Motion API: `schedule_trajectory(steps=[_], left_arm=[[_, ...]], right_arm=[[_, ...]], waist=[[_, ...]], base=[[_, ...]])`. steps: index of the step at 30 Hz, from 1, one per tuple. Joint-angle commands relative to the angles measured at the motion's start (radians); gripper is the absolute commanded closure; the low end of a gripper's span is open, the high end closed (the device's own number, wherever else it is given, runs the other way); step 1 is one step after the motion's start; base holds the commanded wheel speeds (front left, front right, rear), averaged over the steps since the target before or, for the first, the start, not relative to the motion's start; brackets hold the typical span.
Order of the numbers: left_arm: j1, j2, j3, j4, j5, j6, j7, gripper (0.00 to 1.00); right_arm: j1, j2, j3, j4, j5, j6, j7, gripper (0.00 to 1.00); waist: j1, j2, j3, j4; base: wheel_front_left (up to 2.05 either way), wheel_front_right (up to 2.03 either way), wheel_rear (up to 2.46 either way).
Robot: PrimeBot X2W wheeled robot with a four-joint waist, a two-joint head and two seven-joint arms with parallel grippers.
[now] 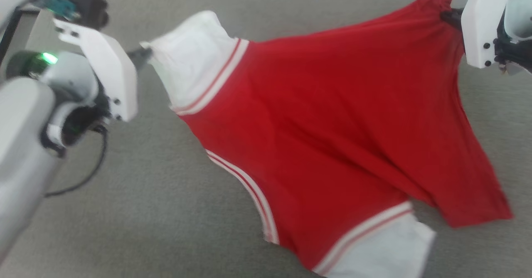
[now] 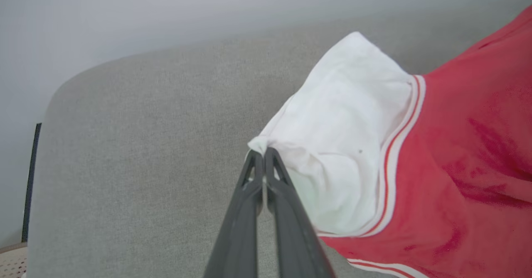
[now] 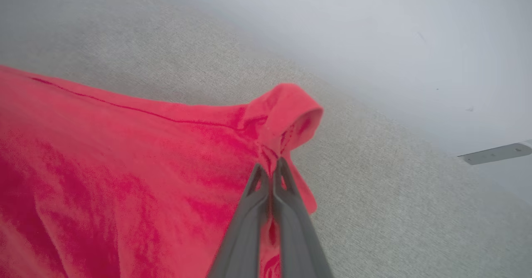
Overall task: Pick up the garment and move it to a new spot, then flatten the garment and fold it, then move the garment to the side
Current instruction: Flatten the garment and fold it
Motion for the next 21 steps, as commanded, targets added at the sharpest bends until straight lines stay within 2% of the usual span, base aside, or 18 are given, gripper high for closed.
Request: schedule_trajectory(steps=[1,12,18,21], left_arm=[[-0.03,0.022,0.008,-0.012,0.008,0.009,0.02,1.0],[-0.165,0.099,0.011,-0.063,0.056,0.021,0.13,1.0],[-0.214,0.114,0.01,-0.063,0.067,0.026,0.157,1.0],[-0.249,0.099,0.016,-0.037,0.081,0.026,0.141,1.0]], right_arm=[[-0.007,-0.006,0.005,-0.024,0.013,-0.001,-0.015,1.0],[-0.019,-0.037,-0.026,-0.168,0.028,-0.001,-0.033,1.0],[-0.025,-0.03,-0.054,-0.201,0.019,-0.001,-0.044,1.0],[-0.034,-0.018,-0.077,-0.189,0.001,-0.001,-0.062,1.0]], waist=[[0.0,0.0,-0.065,-0.066],[0.0,0.0,-0.188,-0.17],[0.0,0.0,-0.214,-0.195],[0.0,0.0,-0.209,-0.205]], base=[[0.0,0.0,0.0],[0.0,0.0,0.0],[0.0,0.0,0.0],[0.0,0.0,0.0]])
